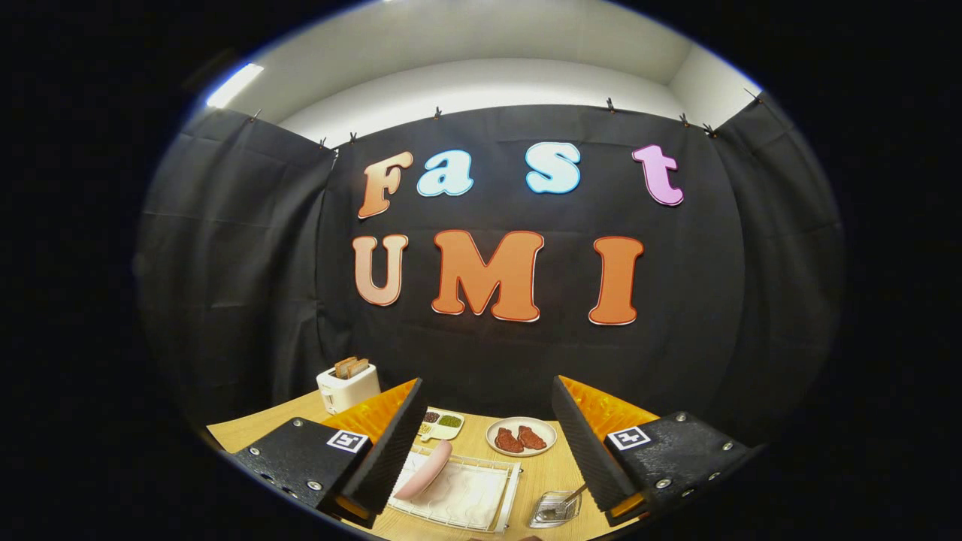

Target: Take the plate from the dish rack, then take the spoon from the basket and place it into the plate.

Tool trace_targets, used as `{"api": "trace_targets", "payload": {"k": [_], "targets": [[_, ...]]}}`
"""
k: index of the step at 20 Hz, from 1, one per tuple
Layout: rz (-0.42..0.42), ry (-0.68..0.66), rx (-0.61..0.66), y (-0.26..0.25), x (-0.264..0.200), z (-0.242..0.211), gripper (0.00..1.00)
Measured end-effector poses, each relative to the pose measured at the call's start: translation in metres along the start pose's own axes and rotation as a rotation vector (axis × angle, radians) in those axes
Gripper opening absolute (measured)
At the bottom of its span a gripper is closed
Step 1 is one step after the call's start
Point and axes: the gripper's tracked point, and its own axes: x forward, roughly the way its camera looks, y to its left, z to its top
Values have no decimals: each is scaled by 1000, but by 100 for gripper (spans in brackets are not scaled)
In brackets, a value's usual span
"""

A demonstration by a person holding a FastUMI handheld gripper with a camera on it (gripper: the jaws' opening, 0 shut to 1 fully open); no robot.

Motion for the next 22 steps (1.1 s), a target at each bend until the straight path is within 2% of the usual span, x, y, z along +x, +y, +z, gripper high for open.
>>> {"api": "trace_targets", "payload": {"k": [5, 11, 16, 22], "targets": [[9, 93, -12, 11, 10, -26, 100], [63, 286, 10, 37, 31, -72, 100], [142, 493, 74, 69, 48, -112, 100], [173, 765, 91, 83, 59, -159, 97]]}}
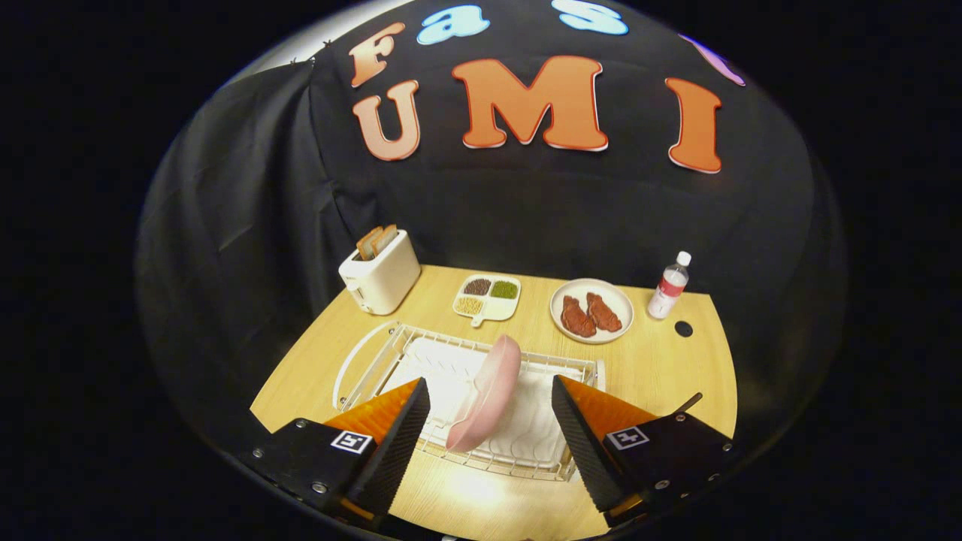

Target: Take the plate from the dish rack, then take the spoon from the basket and place it into the plate.

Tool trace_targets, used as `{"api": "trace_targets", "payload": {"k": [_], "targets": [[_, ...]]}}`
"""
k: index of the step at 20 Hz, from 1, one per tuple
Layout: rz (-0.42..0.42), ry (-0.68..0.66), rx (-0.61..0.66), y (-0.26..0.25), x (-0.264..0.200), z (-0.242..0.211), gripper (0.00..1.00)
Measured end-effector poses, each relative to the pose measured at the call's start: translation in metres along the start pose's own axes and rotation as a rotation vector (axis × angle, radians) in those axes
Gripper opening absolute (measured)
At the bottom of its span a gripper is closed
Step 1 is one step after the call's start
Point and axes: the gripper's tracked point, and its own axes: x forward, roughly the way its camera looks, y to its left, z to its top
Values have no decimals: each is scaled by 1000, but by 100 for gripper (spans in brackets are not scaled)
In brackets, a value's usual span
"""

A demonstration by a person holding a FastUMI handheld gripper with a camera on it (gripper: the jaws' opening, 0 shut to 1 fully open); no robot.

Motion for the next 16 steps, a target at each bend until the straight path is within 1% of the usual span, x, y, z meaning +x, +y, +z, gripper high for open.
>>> {"api": "trace_targets", "payload": {"k": [2, 4, 6, 9, 14, 16], "targets": [[33, 103, 44, 6, 21, -8, 95], [47, 189, 65, 7, 35, -17, 91], [26, 248, 62, 3, 49, -24, 88], [-24, 294, 46, -5, 69, -26, 86], [-47, 413, 45, -8, 91, -32, 74], [-59, 449, 41, -7, 98, -35, 67]]}}
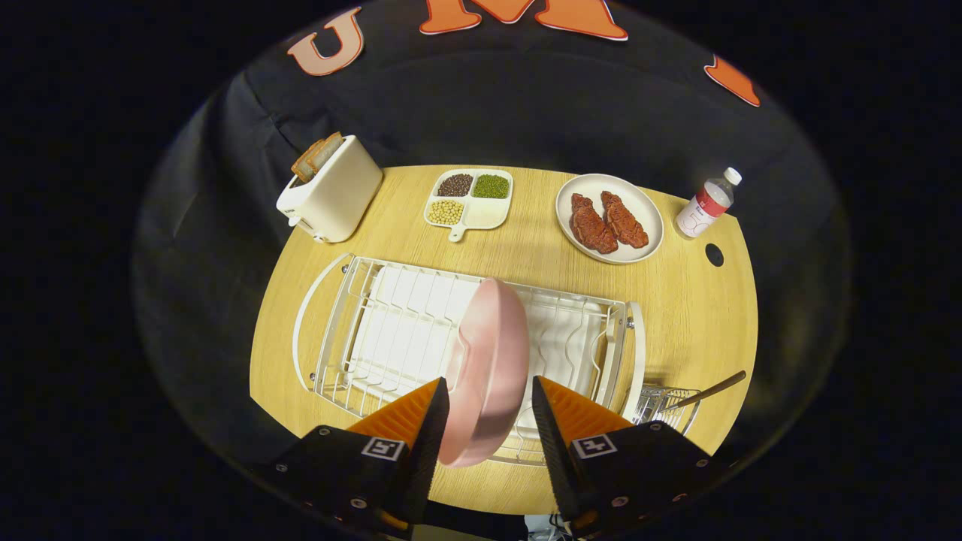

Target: Take the plate from the dish rack, then take the spoon from the basket and place it into the plate.

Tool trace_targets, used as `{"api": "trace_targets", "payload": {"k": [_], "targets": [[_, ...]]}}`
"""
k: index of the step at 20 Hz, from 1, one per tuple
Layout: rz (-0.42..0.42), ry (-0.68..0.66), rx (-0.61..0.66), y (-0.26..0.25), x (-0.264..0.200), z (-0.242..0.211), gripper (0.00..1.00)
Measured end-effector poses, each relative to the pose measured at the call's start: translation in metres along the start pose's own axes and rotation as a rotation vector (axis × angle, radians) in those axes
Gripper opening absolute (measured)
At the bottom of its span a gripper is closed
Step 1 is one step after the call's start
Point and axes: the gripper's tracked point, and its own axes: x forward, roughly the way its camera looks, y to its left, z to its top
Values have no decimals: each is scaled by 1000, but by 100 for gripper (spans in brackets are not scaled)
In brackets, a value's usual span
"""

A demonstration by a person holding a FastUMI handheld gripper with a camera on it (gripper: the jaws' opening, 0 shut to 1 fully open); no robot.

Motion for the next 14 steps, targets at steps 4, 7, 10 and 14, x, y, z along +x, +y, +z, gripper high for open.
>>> {"api": "trace_targets", "payload": {"k": [4, 7, 10, 14], "targets": [[-52, 82, 8, 0, 13, -10, 42], [-90, 102, 7, -1, 11, -9, 35], [-132, 78, 15, -6, 3, -1, 28], [-208, 14, -51, -15, -11, 15, 23]]}}
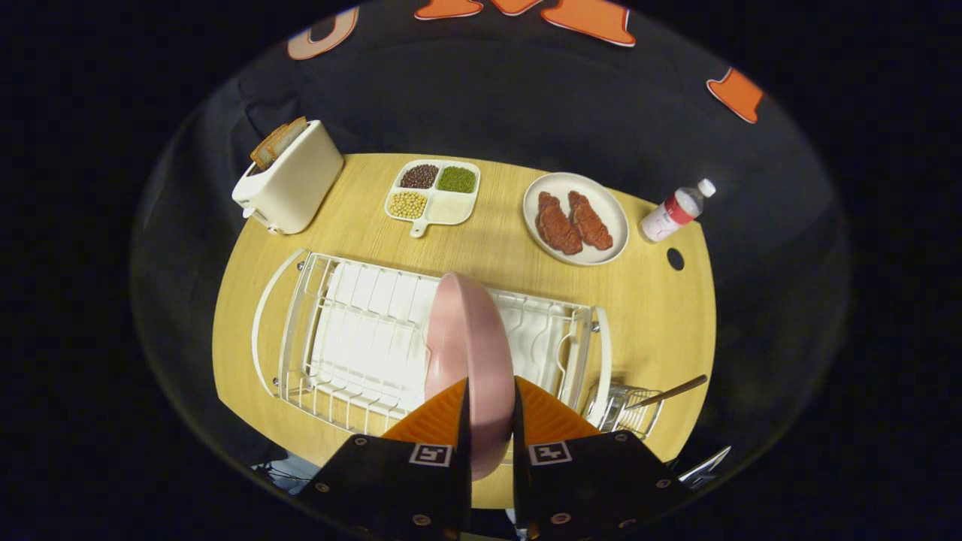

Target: Take the plate from the dish rack, then take the spoon from the basket and place it into the plate.

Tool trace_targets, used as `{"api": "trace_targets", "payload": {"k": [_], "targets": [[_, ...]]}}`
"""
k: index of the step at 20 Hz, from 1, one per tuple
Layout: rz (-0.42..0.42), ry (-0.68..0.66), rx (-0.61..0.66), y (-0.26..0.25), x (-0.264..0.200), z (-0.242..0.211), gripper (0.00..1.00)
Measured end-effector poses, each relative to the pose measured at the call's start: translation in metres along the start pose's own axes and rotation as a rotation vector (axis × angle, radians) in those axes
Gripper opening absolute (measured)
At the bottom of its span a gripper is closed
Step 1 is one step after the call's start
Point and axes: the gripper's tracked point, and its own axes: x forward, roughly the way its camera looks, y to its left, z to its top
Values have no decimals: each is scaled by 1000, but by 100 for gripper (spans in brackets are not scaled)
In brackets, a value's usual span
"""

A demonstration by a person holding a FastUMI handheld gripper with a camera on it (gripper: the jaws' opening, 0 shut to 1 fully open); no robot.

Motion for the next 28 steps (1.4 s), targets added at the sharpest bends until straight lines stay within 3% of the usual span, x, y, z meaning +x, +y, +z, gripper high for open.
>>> {"api": "trace_targets", "payload": {"k": [6, 9, 13, 20, 28], "targets": [[-61, -23, -11, -14, -14, 3, 22], [10, -17, 19, -6, -28, 2, 16], [20, -62, 20, -19, -43, -5, 15], [175, -102, 100, -25, -78, -60, 15], [214, -83, 170, -42, -75, -147, 15]]}}
